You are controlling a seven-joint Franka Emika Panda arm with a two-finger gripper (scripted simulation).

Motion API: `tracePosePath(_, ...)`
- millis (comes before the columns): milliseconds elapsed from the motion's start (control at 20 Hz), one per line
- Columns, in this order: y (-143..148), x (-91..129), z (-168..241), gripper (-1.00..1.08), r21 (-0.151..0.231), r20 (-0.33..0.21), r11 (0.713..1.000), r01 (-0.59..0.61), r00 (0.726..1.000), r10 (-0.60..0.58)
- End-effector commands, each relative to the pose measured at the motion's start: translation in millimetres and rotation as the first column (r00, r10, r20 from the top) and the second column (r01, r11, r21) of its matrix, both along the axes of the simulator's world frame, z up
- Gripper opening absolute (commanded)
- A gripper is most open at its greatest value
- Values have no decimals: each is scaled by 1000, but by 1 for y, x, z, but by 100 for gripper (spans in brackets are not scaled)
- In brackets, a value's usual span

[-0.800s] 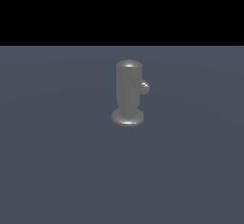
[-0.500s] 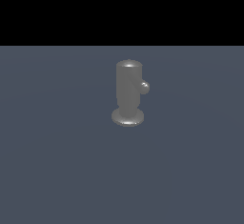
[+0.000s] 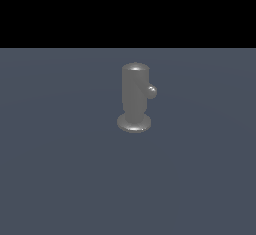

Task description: Turn on the faucet by rotating a designated handle.

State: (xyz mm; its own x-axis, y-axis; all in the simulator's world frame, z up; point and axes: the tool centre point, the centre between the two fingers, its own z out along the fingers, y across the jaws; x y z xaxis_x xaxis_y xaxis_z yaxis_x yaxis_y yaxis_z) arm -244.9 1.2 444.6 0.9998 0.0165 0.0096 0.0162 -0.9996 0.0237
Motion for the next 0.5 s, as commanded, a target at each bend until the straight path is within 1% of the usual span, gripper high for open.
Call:
tracePosePath(0, 1, 4, -17, -100, 2, -1, 1000, -3, 1000, 3)
tracePosePath(450, 4, 25, -91, -100, 9, -4, 1000, -15, 1000, 16)
